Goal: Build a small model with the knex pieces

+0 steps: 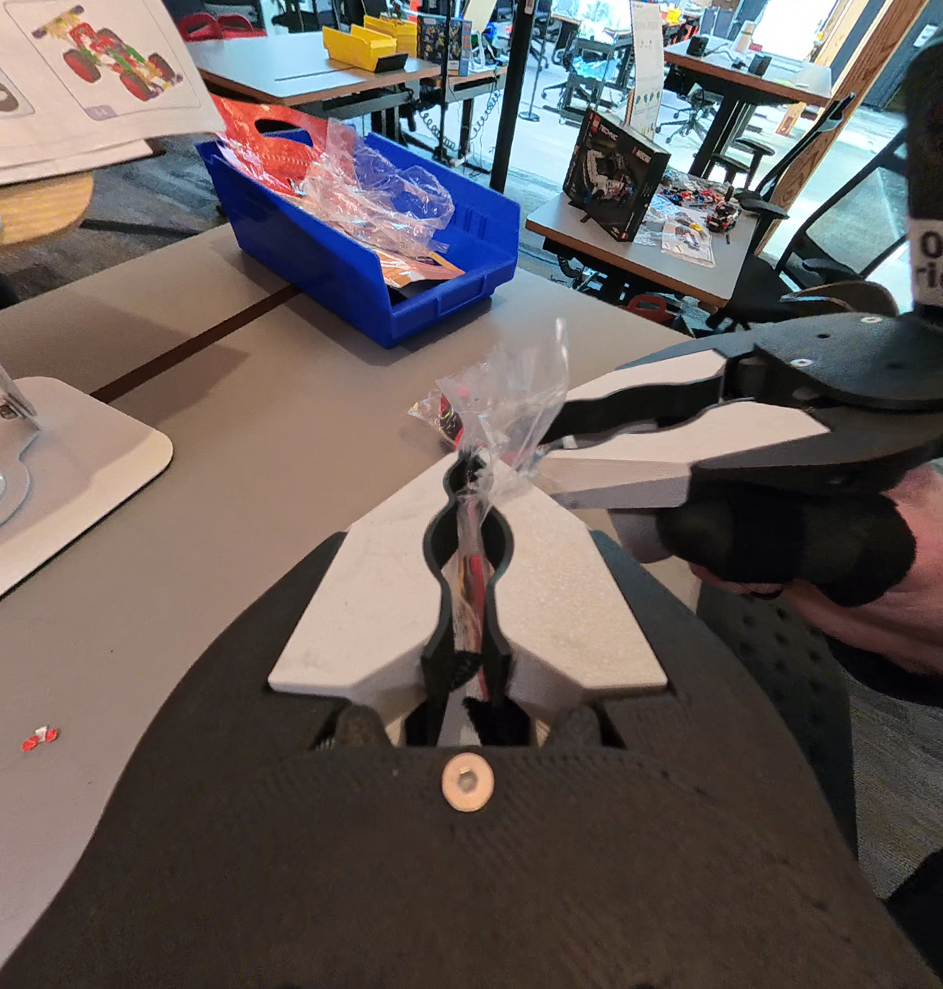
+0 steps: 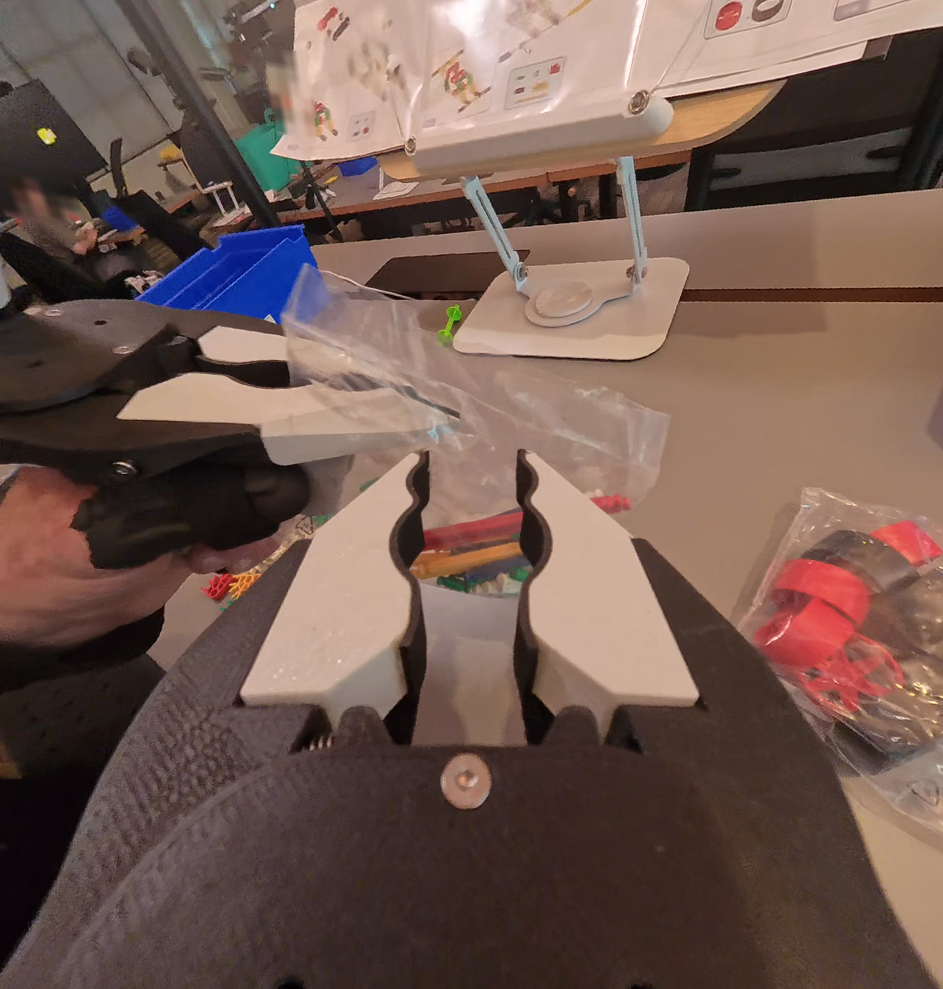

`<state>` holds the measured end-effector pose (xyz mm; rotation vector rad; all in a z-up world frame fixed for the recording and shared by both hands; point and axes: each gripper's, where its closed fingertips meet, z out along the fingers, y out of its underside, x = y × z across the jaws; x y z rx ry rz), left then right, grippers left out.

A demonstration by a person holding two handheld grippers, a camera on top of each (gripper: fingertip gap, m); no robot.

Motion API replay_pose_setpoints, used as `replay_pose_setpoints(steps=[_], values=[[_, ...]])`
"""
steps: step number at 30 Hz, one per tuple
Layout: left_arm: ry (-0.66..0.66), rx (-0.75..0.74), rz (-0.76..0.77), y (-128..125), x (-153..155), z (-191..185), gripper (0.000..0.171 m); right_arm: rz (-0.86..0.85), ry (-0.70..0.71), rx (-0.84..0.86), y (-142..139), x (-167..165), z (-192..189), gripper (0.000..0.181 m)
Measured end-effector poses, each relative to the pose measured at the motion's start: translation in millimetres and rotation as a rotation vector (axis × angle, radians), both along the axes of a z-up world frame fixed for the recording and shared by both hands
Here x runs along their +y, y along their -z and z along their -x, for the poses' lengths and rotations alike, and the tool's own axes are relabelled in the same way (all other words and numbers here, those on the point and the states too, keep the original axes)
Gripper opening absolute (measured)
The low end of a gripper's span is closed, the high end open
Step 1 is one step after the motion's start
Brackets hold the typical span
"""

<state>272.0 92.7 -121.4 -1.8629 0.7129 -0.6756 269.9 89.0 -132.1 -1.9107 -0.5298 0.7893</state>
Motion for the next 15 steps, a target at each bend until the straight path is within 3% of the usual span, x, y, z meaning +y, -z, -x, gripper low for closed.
replay_pose_setpoints(steps=[7, 15], values=[[0.029, 0.007, -0.047, -5, -9, -15, 0.0, -0.013, 0.021, 0.003, -2, 7, -9, 0.001], [0.012, 0.029, -0.107, -11, -11, -19, 0.0, -0.009, 0.018, -0.082, 12, 18, -20, 0.0]])
